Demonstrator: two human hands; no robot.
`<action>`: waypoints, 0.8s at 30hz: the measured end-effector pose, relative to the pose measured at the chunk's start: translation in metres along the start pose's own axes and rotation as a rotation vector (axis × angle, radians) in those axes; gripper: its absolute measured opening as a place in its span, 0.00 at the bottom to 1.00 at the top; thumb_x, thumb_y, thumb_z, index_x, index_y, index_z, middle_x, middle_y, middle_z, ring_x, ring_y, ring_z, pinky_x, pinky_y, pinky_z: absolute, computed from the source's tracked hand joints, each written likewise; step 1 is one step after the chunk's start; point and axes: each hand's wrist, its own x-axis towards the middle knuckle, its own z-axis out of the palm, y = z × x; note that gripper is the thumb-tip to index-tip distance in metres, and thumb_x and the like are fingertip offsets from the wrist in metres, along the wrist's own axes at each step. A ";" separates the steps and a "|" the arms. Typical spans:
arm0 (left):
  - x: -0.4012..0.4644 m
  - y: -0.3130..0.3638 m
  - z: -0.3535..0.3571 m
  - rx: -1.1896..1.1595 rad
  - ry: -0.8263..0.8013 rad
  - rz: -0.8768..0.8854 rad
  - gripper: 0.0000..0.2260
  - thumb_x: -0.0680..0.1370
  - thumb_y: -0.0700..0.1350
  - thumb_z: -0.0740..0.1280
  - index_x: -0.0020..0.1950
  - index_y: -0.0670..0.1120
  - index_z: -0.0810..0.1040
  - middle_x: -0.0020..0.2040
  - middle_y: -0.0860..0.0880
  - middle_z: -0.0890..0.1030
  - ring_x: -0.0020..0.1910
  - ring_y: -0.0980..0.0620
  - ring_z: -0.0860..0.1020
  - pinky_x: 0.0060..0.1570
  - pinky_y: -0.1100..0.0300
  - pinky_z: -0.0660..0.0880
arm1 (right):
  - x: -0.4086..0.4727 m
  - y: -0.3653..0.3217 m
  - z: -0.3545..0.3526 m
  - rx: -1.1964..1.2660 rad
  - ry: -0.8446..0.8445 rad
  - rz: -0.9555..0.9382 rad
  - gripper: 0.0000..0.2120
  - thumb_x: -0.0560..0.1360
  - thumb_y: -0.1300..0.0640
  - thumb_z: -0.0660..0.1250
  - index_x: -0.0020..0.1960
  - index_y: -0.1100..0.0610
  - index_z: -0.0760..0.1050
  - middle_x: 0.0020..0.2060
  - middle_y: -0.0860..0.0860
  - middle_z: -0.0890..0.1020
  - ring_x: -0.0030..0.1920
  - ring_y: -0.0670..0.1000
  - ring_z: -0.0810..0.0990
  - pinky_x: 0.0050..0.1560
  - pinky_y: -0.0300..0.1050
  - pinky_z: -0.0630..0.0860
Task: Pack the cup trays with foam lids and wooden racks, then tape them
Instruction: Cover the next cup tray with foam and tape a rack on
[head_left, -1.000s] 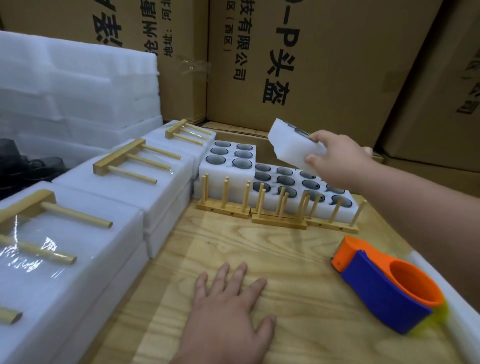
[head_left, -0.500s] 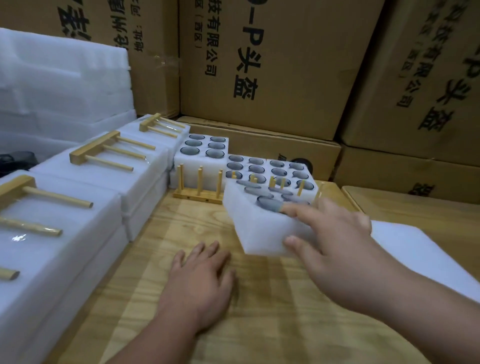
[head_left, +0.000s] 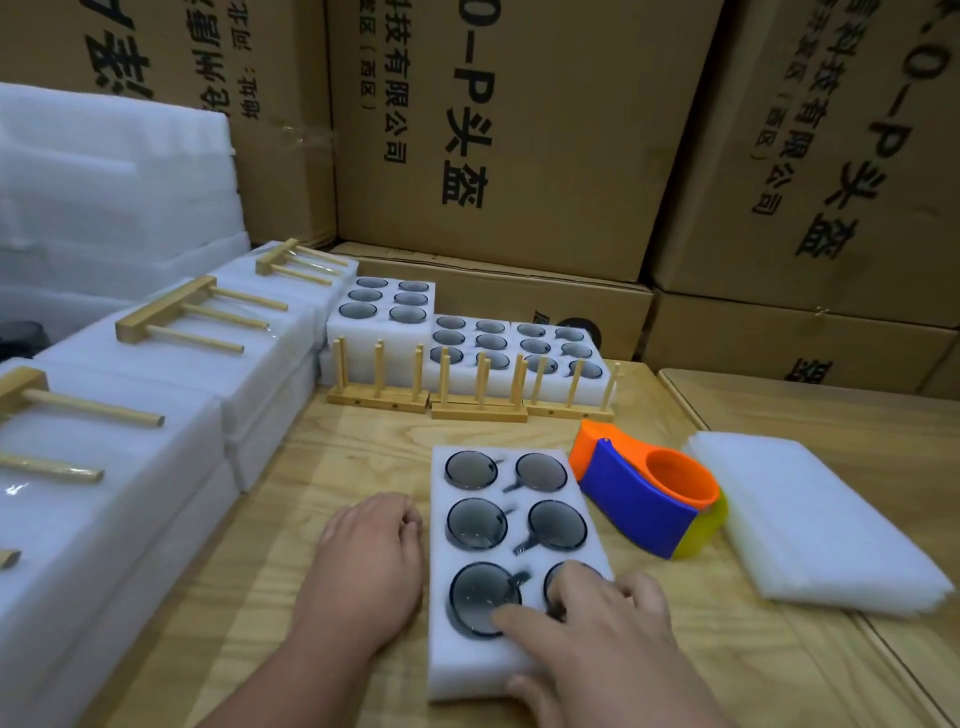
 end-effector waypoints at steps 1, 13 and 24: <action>0.000 0.000 0.000 0.000 0.004 0.008 0.06 0.80 0.44 0.61 0.45 0.53 0.73 0.44 0.57 0.77 0.48 0.52 0.72 0.56 0.54 0.68 | 0.000 0.001 0.000 -0.012 -0.004 -0.024 0.18 0.52 0.32 0.70 0.41 0.34 0.81 0.30 0.46 0.71 0.34 0.48 0.61 0.34 0.40 0.74; 0.001 -0.003 0.003 0.054 -0.022 0.006 0.08 0.80 0.42 0.58 0.44 0.53 0.71 0.44 0.56 0.77 0.49 0.50 0.74 0.55 0.53 0.69 | 0.070 0.030 0.026 0.269 -0.201 0.042 0.33 0.77 0.29 0.47 0.80 0.36 0.53 0.82 0.45 0.52 0.80 0.46 0.46 0.79 0.51 0.40; 0.003 -0.004 0.003 0.111 -0.071 0.007 0.08 0.81 0.43 0.58 0.45 0.53 0.72 0.50 0.59 0.75 0.57 0.51 0.73 0.60 0.54 0.67 | 0.131 0.039 0.048 0.206 -0.365 0.135 0.36 0.77 0.27 0.43 0.81 0.36 0.41 0.83 0.49 0.41 0.82 0.53 0.36 0.77 0.63 0.34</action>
